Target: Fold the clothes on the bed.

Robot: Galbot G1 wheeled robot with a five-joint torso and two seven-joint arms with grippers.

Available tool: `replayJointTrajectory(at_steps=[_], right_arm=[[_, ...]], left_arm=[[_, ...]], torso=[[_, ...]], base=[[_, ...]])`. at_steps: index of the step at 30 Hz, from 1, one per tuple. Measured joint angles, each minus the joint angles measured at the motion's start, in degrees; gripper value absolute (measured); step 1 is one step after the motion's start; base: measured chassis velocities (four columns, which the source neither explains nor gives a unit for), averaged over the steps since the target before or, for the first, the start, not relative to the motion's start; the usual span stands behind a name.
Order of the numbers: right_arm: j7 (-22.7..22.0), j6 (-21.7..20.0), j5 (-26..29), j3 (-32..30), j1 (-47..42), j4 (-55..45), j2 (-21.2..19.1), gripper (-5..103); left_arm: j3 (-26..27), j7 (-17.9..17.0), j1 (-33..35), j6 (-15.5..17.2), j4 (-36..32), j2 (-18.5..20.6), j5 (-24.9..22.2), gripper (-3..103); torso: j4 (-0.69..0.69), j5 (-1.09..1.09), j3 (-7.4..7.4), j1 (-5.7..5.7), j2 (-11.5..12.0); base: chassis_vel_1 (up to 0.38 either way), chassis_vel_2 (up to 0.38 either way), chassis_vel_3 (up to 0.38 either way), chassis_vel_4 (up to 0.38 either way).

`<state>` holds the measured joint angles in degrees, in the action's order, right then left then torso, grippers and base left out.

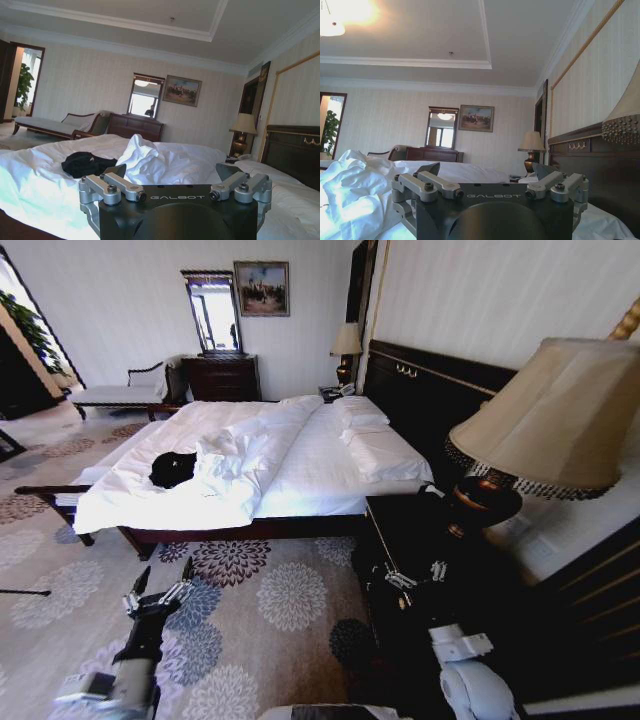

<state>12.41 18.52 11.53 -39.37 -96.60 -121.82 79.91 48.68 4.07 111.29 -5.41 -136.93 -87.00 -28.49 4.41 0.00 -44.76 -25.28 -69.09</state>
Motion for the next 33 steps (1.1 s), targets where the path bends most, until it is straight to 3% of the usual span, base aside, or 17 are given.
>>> replayJointTrajectory(at_steps=[11, 33], right_arm=[[0.09, 0.73, 0.3, -0.45, 0.53, 1.46, -0.14, 100], [0.41, 1.73, 0.33, -0.33, 0.74, 2.15, 0.19, 100]], left_arm=[[-0.31, 0.65, -0.11, 1.85, -3.32, 0.74, -0.45, 100], [-1.05, 1.67, -0.11, 1.67, -2.55, 0.06, -0.27, 100]], torso=[[0.0, 0.01, 0.0, 0.0, 0.0], [0.0, 0.0, 0.0, 0.0, 0.0]], base=[[-0.059, 0.062, 0.051, -0.055], [-0.099, 0.09, 0.108, -0.093]])
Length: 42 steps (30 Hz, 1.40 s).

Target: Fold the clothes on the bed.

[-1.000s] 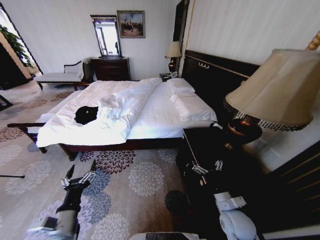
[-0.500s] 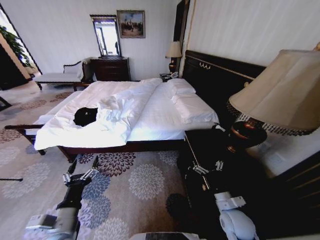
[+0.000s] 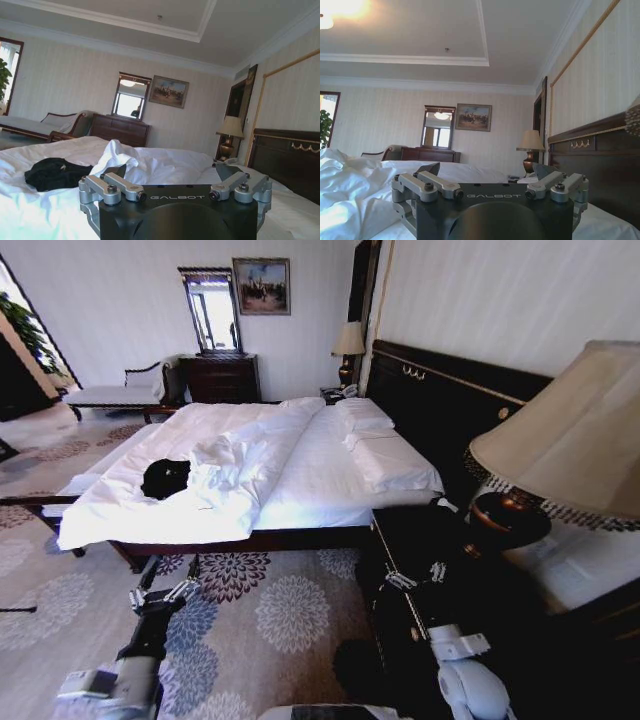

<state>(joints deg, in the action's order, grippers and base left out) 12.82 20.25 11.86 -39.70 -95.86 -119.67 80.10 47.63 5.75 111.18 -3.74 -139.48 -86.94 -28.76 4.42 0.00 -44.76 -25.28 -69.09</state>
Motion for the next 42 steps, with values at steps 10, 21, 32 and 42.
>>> replayJointTrajectory(at_steps=[10, 21, 32, 42], right_arm=[[0.18, 0.31, -0.14, 0.27, -0.02, 0.16, 0.75, 100], [0.39, 0.43, -0.16, 0.24, 0.43, 0.45, 1.17, 100], [0.33, 0.06, -0.12, -0.16, 0.88, 0.76, 0.93, 100], [0.29, -0.14, -0.2, -0.13, 1.15, 1.29, 1.06, 100]], left_arm=[[0.33, -0.01, 0.07, -0.06, 0.08, 0.37, 0.03, 100], [0.6, -0.01, 0.01, -0.06, 0.54, 0.85, 0.19, 100], [-0.25, -0.01, -0.47, -0.24, 1.5, 0.87, 0.71, 100], [-0.23, 0.01, -0.45, -0.44, 1.86, 1.08, 0.69, 100]], torso=[[0.0, 0.0, 0.0, 0.0, 0.0], [0.0, 0.0, 0.0, 0.0, 0.0], [0.0, 0.0, 0.0, 0.0, 0.0], [0.0, -0.01, 0.0, 0.0, 0.0]], base=[[-0.124, 0.126, 0.115, -0.123], [-0.13, 0.13, 0.128, -0.128], [-0.133, 0.138, 0.132, -0.138], [-0.12, 0.115, 0.117, -0.123]])
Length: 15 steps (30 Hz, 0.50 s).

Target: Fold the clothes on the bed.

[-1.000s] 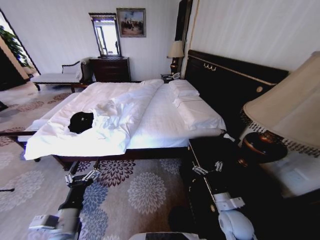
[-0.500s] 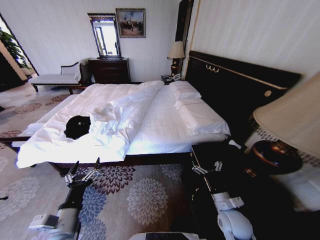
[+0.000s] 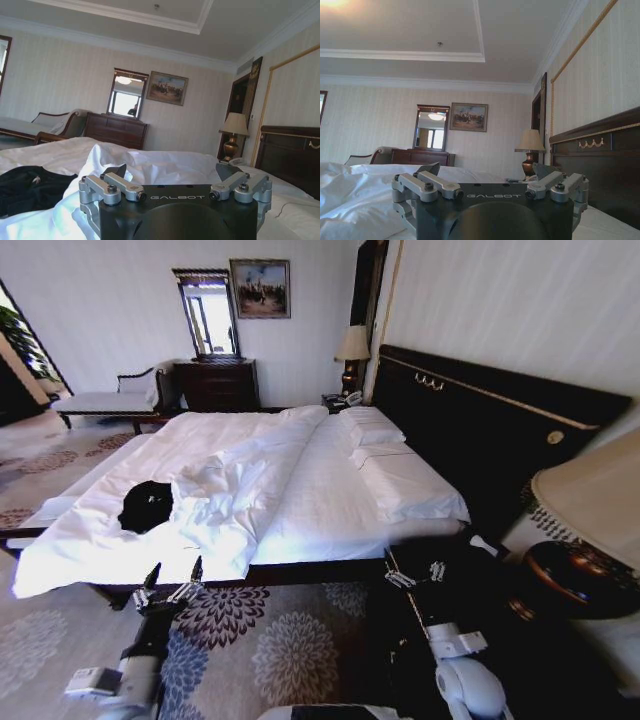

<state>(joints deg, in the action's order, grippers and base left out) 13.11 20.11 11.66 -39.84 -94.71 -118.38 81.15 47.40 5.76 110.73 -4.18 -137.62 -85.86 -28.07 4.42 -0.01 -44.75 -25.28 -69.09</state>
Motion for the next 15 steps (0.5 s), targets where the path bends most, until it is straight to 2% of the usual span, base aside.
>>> replayJointTrajectory(at_steps=[15], right_arm=[[-0.01, -0.06, -0.12, -0.19, -0.15, 0.01, 0.05, 100]], left_arm=[[-1.29, 0.14, 0.27, -0.76, 0.36, -0.33, 1.25, 100]], torso=[[0.0, 0.01, -0.01, 0.0, 0.0]], base=[[-0.122, 0.12, 0.138, -0.115]])
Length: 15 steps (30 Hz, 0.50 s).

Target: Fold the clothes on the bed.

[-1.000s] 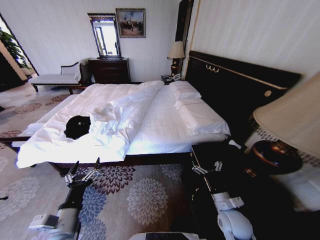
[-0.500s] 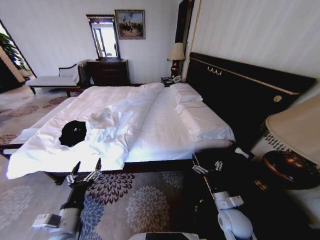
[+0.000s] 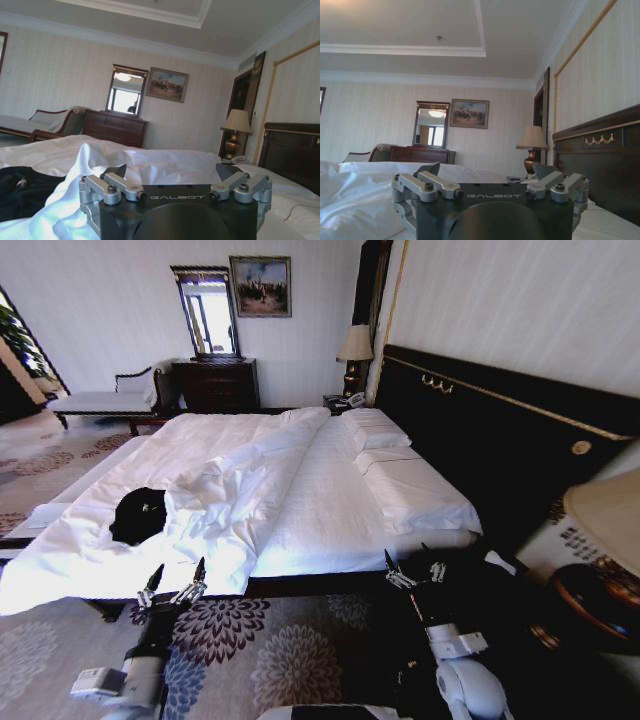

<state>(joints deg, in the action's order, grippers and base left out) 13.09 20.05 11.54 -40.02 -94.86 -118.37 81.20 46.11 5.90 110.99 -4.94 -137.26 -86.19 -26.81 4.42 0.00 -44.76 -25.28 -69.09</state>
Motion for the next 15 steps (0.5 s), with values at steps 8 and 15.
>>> replayJointTrajectory(at_steps=[8, 15], right_arm=[[0.16, -0.01, -0.52, -0.01, -0.22, 0.24, 0.06, 100], [0.63, 0.1, -0.77, 0.03, -0.29, 0.33, 0.1, 100]], left_arm=[[-0.03, 0.01, -0.11, -0.25, 0.46, -0.1, 0.07, 100], [-0.02, 0.01, -0.17, -0.44, 0.73, -0.14, 0.08, 100]], torso=[[0.0, 0.0, 0.0, 0.0, 0.0], [0.0, 0.0, 0.0, 0.0, 0.0]], base=[[-0.137, 0.152, 0.135, -0.152], [-0.134, 0.124, 0.128, -0.133]])
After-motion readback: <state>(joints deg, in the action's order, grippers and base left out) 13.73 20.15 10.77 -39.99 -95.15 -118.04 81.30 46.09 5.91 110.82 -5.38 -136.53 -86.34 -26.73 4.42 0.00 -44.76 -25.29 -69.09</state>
